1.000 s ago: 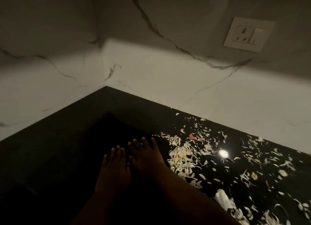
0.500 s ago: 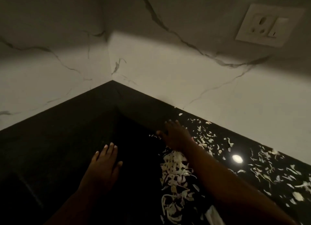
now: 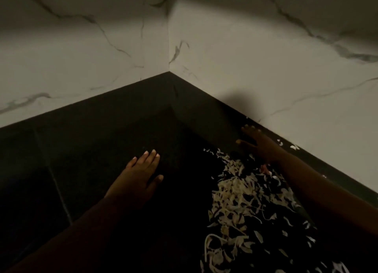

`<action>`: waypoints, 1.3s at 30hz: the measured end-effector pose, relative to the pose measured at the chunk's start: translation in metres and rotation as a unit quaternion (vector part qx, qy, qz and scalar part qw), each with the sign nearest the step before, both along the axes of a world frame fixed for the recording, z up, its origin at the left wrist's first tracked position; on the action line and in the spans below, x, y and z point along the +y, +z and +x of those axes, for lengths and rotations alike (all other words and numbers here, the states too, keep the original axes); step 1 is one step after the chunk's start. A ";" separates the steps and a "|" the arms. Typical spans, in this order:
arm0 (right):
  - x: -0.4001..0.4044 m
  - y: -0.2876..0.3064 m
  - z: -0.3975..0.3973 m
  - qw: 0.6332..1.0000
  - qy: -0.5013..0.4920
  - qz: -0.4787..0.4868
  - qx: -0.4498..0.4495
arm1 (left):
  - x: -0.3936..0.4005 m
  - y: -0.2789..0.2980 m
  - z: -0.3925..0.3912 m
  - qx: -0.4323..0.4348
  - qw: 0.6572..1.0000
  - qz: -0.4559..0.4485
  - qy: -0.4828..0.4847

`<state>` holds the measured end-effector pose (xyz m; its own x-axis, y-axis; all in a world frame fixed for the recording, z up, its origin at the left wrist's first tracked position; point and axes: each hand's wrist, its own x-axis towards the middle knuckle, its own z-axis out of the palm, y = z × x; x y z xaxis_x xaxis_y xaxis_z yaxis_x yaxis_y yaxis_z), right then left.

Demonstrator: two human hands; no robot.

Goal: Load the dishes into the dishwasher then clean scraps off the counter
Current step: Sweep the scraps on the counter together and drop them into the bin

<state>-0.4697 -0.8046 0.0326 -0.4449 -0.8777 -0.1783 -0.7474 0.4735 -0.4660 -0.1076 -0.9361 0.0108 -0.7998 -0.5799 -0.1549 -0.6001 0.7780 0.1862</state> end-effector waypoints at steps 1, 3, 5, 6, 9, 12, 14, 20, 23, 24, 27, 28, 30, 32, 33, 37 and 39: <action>0.009 0.003 0.013 0.999 0.038 0.012 -0.013 | -0.001 -0.001 0.000 -0.005 1.000 0.004 0.000; 0.034 0.005 0.038 0.991 0.131 0.031 -0.024 | -0.001 0.001 -0.001 -0.012 1.000 0.017 0.002; 0.063 0.006 0.059 0.973 0.222 0.038 -0.050 | 0.000 0.002 -0.001 -0.021 0.999 0.024 0.002; 0.074 0.006 0.064 0.965 0.248 0.031 -0.077 | 0.001 0.003 -0.001 -0.022 0.999 0.025 0.002; 0.073 0.011 0.064 0.965 0.228 -0.027 -0.124 | 0.003 0.008 -0.003 -0.030 0.999 0.032 0.005; 0.033 0.014 0.051 0.975 0.188 -0.064 -0.101 | 0.004 0.010 -0.005 -0.035 0.999 0.035 0.012; 0.003 0.013 0.050 0.977 0.187 -0.054 -0.088 | 0.005 0.010 -0.005 -0.030 0.999 0.032 0.015; -0.036 -0.002 0.084 0.968 0.235 0.021 -0.086 | 0.006 0.014 -0.006 -0.040 0.998 0.048 0.018; -0.013 -0.009 0.098 0.939 0.328 0.037 -0.092 | 0.004 0.012 -0.005 -0.046 0.998 0.037 0.016; 0.000 -0.009 0.104 0.929 0.355 0.044 -0.092 | 0.004 0.010 -0.004 -0.045 0.998 0.035 0.015; 0.039 0.000 0.113 0.905 0.405 0.091 -0.088 | 0.002 0.007 -0.003 -0.037 0.999 0.038 0.013; 0.047 0.011 0.116 0.904 0.400 0.110 -0.102 | 0.001 0.006 -0.003 -0.036 0.998 0.041 0.014; 0.050 0.031 0.121 0.918 0.367 0.095 -0.118 | 0.000 0.007 -0.003 -0.035 0.998 0.046 0.014; 0.040 0.048 0.131 0.939 0.339 0.022 -0.045 | 0.001 0.007 -0.003 -0.029 0.998 0.046 0.014; 0.031 0.051 0.140 0.944 0.329 0.006 0.013 | 0.001 0.007 -0.003 -0.023 0.999 0.045 0.015; 0.004 0.024 0.213 0.928 0.303 0.022 0.215 | 0.003 0.005 -0.004 -0.022 0.999 0.033 0.025; 0.007 0.007 0.251 0.939 0.286 0.028 0.187 | 0.002 0.004 -0.004 -0.021 0.999 0.030 0.026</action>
